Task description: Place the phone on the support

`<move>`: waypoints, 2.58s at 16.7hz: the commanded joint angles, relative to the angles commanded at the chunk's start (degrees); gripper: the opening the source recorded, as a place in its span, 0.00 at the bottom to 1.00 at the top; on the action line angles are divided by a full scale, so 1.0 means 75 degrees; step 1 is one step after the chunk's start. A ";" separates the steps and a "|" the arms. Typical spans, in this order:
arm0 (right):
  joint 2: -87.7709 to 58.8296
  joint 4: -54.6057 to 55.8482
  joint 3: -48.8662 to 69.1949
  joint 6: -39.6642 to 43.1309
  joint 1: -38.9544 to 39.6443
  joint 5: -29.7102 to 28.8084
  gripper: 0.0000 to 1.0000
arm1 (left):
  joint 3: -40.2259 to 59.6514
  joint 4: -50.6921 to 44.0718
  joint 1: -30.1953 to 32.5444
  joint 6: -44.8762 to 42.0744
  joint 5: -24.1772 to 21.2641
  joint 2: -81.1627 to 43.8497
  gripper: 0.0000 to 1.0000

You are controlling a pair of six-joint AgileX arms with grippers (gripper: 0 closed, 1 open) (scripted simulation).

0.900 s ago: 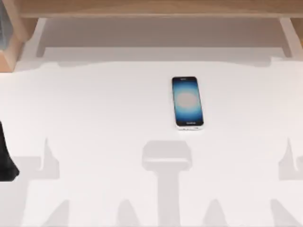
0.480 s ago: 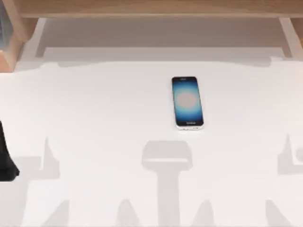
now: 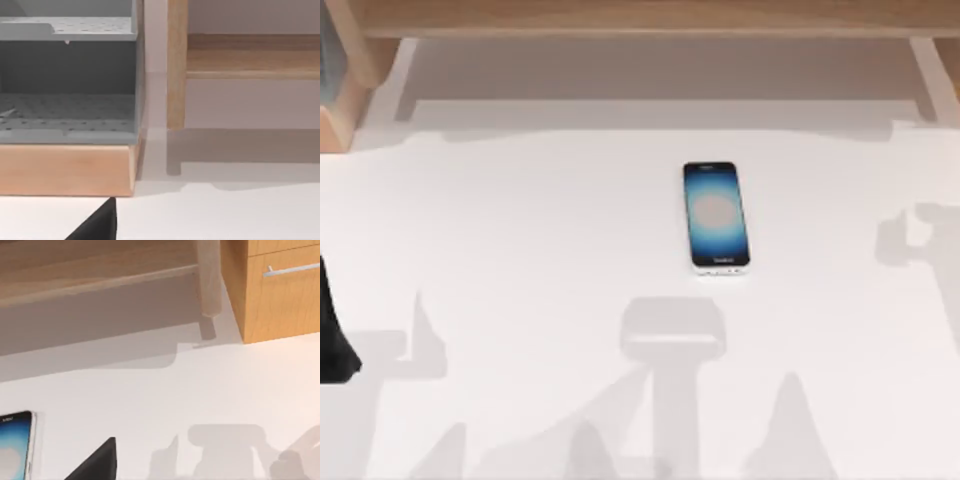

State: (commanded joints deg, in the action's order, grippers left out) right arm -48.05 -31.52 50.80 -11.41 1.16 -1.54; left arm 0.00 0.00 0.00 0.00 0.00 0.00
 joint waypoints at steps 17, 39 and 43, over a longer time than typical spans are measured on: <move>-1.2256 -0.5878 1.0543 -0.2068 0.3214 -0.0274 1.00 | 0.0000 0.0000 0.0000 0.0000 0.0000 0.0000 1.00; -1.3588 -0.4042 1.0145 -0.2238 0.3710 -0.0207 1.00 | 0.0000 0.0000 0.0000 0.0000 0.0000 0.0000 1.00; -1.3588 -0.4042 1.0145 -0.2238 0.3710 -0.0207 0.85 | 0.0000 0.0000 0.0000 0.0000 0.0000 0.0000 1.00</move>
State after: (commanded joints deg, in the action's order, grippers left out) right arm -149.96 -61.84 126.89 -28.19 28.99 -3.09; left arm 0.00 0.00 0.00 0.00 0.00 0.00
